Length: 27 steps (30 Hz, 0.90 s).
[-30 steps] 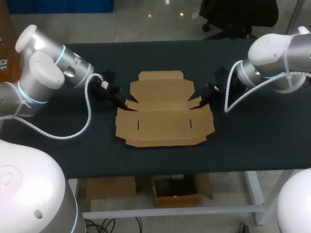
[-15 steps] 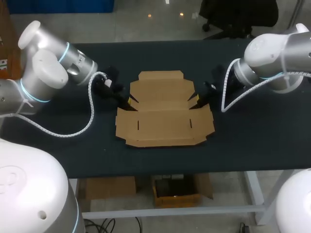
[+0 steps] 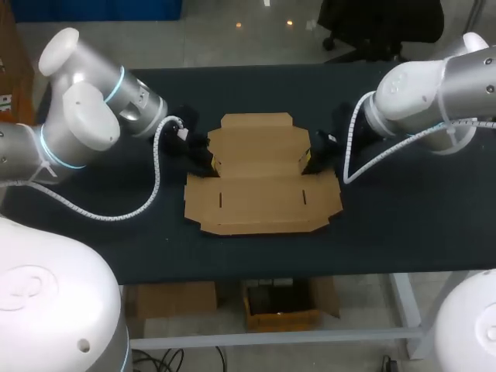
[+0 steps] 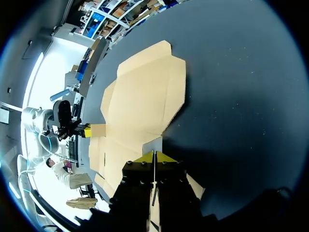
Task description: Assemble the packaging by folding the flat box into shape, placing the metal phone stand inside, and closing the box properly
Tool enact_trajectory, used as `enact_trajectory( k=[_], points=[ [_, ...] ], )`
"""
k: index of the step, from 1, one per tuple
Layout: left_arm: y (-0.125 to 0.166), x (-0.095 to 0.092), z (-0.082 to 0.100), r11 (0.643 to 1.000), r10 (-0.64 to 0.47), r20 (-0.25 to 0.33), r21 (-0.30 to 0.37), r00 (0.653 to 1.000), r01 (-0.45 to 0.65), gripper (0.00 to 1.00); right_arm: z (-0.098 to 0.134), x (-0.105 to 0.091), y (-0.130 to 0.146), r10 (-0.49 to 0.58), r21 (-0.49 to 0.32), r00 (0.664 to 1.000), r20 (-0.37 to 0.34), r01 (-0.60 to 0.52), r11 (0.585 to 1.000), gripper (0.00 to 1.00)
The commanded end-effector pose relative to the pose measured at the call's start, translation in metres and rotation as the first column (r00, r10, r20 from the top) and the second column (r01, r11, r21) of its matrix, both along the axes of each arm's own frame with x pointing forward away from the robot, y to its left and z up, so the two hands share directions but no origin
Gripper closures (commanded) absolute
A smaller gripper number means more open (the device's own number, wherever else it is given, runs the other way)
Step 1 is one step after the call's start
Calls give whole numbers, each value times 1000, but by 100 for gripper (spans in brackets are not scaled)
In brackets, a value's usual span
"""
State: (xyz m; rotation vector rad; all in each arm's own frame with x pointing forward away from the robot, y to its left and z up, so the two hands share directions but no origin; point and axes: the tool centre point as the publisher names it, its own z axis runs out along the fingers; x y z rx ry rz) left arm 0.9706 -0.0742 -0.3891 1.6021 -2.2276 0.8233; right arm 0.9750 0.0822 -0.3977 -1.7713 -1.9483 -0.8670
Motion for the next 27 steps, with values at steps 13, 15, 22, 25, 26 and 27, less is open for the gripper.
enact_trajectory(
  k=[13,15,22,25,26,27],
  points=[
    [-12,-3,6,999,16,25,28,1000,-17,100,-1,6,9,0,-41,1000,-4,0,999,100],
    [-12,-2,6,999,18,29,35,999,-19,100,-1,6,10,1,-43,1000,-4,-1,999,100],
    [-15,-1,5,999,23,28,41,999,-24,100,-4,8,14,2,-45,1000,-9,-2,999,100],
    [-17,-2,5,999,25,33,45,999,-26,100,-5,8,16,-3,-56,1000,-11,2,998,100],
    [-18,-2,5,998,24,37,50,999,-26,100,-5,8,16,-8,-66,1000,-12,7,998,100],
    [-19,-3,5,998,26,41,57,999,-28,100,-5,8,17,-11,-71,1000,-12,10,997,100]
  ],
)
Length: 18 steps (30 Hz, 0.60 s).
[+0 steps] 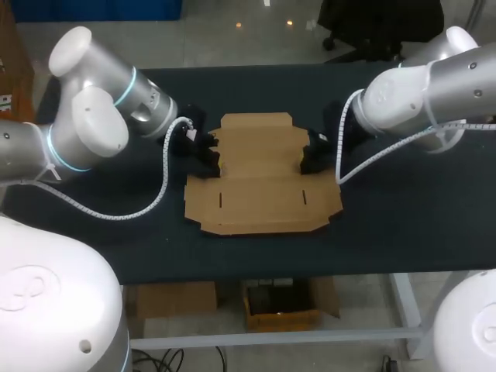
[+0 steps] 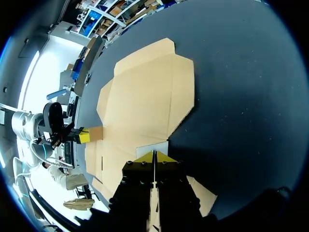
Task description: Assemble the packaging by folding the flat box into shape, placing the metal phone stand inside, and closing the box properly
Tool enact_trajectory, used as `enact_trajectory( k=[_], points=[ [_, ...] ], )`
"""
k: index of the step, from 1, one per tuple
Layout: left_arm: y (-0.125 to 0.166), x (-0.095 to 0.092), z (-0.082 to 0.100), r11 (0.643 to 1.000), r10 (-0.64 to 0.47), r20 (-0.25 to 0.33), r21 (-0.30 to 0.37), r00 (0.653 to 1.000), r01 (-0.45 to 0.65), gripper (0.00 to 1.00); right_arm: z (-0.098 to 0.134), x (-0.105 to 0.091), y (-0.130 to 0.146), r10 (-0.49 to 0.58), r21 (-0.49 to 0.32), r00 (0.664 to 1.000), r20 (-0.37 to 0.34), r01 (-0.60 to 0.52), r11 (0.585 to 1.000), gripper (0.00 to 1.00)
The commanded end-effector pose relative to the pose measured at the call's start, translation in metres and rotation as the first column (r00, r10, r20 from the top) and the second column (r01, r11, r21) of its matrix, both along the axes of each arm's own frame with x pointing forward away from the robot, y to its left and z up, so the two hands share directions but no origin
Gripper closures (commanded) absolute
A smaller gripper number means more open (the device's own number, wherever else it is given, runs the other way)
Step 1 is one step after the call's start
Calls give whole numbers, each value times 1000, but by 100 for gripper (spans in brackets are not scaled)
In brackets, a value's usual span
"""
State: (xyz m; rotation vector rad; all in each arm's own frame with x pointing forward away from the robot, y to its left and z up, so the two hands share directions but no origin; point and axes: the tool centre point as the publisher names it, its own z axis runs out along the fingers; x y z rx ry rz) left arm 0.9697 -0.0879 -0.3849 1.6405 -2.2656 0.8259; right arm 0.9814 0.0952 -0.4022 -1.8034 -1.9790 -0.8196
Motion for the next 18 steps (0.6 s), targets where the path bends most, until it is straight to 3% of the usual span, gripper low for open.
enact_trajectory(
  k=[1,18],
  points=[
    [-7,-2,0,1000,8,8,25,1000,-8,100,-1,2,5,-9,-23,1000,-6,9,1000,100],
    [-16,-1,-3,997,42,19,69,999,-43,100,-4,0,16,-41,-99,999,-23,38,994,100]
  ],
)
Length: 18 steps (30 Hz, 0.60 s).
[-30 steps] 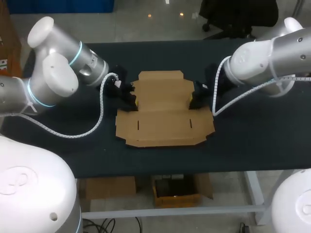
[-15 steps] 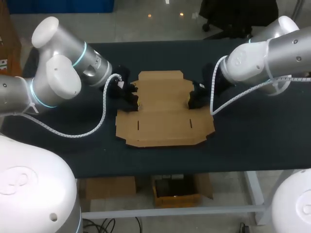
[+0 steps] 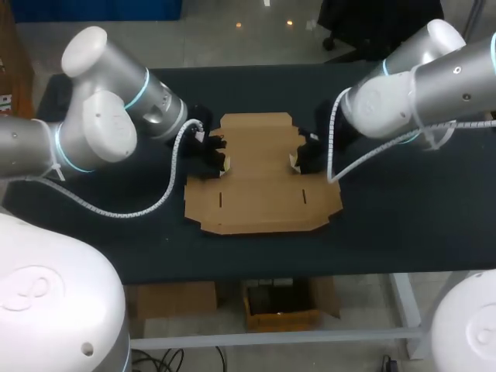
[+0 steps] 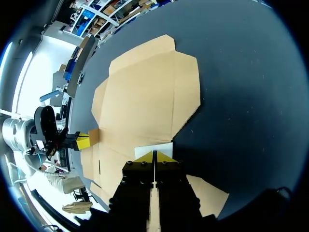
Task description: Assemble the packaging by folding the flat box into shape, placing the metal phone stand inside, and closing the box properly
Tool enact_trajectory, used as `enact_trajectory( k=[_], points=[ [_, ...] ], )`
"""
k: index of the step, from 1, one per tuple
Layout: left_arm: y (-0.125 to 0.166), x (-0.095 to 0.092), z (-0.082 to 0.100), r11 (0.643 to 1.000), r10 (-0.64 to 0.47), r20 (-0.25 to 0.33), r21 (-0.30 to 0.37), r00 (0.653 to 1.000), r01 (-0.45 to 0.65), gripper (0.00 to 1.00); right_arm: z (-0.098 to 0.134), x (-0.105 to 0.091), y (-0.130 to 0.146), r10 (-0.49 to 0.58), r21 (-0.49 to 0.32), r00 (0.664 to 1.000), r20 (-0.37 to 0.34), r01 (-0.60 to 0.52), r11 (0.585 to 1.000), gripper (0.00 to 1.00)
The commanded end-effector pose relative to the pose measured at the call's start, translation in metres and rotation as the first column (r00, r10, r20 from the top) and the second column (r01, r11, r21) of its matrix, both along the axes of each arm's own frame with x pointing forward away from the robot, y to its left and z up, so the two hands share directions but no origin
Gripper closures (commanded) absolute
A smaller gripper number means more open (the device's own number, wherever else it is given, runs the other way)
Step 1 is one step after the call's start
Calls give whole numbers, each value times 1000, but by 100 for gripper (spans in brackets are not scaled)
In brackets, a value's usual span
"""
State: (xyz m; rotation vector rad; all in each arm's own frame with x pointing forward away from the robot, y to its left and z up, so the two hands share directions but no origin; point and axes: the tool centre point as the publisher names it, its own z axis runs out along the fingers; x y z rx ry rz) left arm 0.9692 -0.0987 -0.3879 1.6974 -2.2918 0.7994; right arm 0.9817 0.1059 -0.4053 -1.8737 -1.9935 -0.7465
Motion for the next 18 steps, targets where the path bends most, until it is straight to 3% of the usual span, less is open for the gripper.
enact_trajectory(
  k=[1,18],
  points=[
    [-6,0,-1,1000,14,4,23,1000,-14,100,-2,0,6,-11,-33,1000,-3,11,999,100],
    [-22,5,-17,989,80,45,122,996,-85,100,-10,1,16,-59,-142,998,-37,54,988,100]
  ],
)
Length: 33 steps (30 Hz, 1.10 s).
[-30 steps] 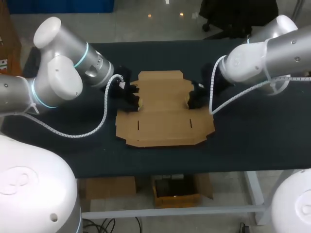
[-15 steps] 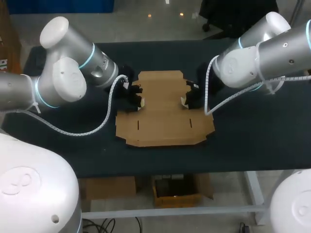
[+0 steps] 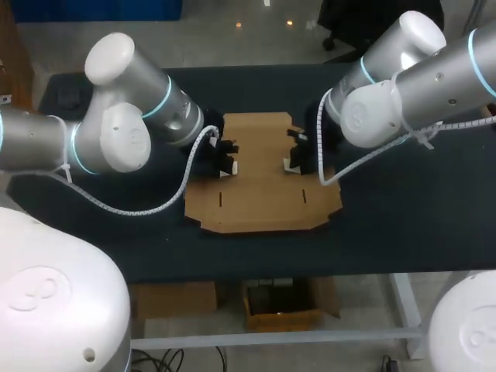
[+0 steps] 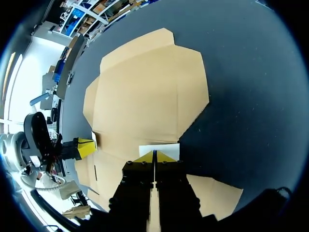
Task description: Assemble the packaging by folding the flat box into shape, placing the metal phone stand inside, and closing the box properly
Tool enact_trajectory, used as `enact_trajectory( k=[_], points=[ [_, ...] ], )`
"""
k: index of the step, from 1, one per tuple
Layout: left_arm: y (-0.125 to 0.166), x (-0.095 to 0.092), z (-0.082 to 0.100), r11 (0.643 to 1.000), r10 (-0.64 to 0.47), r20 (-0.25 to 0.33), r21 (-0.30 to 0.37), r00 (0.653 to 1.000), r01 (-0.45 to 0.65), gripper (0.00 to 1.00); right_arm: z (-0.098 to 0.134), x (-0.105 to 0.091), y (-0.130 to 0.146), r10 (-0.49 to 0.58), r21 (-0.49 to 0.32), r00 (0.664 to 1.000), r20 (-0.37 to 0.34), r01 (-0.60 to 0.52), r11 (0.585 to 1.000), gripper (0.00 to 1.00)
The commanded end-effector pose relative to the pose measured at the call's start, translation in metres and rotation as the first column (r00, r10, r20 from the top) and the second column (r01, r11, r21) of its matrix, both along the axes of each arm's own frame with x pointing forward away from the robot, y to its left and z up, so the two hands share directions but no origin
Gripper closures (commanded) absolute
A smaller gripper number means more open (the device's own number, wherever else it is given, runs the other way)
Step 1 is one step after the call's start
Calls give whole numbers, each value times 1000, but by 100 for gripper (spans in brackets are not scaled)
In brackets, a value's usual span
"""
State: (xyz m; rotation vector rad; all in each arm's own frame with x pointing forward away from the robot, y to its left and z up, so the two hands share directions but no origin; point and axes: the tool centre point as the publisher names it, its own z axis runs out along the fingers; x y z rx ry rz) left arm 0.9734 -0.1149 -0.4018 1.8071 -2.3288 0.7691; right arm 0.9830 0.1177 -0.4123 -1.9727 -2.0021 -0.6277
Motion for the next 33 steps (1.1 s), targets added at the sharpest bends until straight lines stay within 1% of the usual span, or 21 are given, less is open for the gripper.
enact_trajectory(
  k=[1,10,15,18,21,24,25,26,27,28,29,31,32,33],
  points=[
    [-6,2,-3,998,23,7,52,1000,-24,100,-4,0,4,-17,-50,1000,0,17,999,100],
    [-7,4,-10,994,56,1,90,998,-56,100,-13,1,6,-36,-84,999,-37,32,996,100],
    [-6,5,-12,989,90,-20,118,996,-87,100,-20,2,5,-81,-135,994,-74,71,988,100],
    [-4,4,-12,988,99,-32,122,995,-95,100,-21,1,4,-92,-140,993,-80,80,987,100],
    [-1,3,-9,988,106,-36,112,994,-102,100,-18,-2,2,-95,-123,993,-68,86,989,100],
    [6,2,-1,992,104,-36,75,994,-101,100,-9,-5,-4,-75,-49,996,-40,73,996,100],
    [8,2,2,993,107,-33,63,994,-105,100,-6,-6,-7,-60,-8,998,-30,60,998,100],
    [11,2,5,995,92,-44,38,995,-91,100,-3,-7,-11,-46,36,999,-20,46,998,100],
    [14,2,9,996,89,-46,27,995,-88,100,1,-8,-16,-53,55,999,-11,54,997,100],
    [17,3,12,995,96,-43,20,994,-95,100,4,-8,-20,-50,92,999,-3,50,995,100],
    [20,3,15,997,83,-53,-1,995,-83,100,7,-8,-25,-31,134,1000,6,30,991,100],
    [26,6,20,997,76,-68,-28,995,-78,100,11,-9,-32,-57,145,998,14,54,988,100],
    [29,7,23,996,71,-79,-44,994,-74,100,13,-9,-37,-44,180,999,17,40,983,100],
    [32,7,25,996,61,-88,-57,994,-66,100,15,-9,-42,-39,197,999,23,33,980,100]
  ],
)
